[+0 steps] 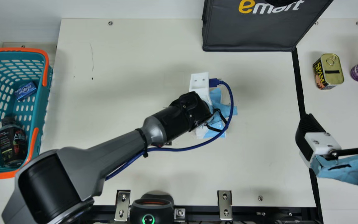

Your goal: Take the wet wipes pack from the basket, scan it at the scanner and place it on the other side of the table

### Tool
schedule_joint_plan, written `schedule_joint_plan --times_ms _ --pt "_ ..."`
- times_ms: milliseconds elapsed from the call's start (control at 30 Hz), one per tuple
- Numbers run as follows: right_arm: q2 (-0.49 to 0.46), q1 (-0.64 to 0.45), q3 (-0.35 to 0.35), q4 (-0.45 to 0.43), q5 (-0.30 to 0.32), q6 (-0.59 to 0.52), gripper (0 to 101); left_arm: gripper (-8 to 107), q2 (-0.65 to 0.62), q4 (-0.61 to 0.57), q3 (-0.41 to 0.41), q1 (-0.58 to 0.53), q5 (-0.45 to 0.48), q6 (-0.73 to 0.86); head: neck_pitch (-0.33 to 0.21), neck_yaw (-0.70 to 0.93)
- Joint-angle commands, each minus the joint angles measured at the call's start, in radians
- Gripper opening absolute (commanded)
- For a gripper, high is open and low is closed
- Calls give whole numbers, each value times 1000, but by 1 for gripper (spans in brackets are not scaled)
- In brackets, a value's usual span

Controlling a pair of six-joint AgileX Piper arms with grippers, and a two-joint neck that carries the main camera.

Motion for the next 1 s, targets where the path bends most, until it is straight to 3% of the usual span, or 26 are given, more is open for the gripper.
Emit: schedule_joint_plan --times_ms 0,167,333,533,767,967 --pt "0 0 0 0 0 0 95 76 -10 -25 14 4 -17 7 -29 2" --pt "0 0 0 0 0 0 95 90 -78 -130 89 30 -93 76 -29 2" --pt "0 0 0 0 1 0 95 90 -197 -285 214 69 -189 223 -29 2" --pt "0 0 0 0 1 0 95 90 -384 -531 392 121 -286 517 -29 2" --pt "0 0 0 0 1 0 95 90 -620 -699 577 224 -263 807 -29 2" --pt "0 0 0 0 1 0 95 90 -806 -701 685 342 -173 940 -29 2"
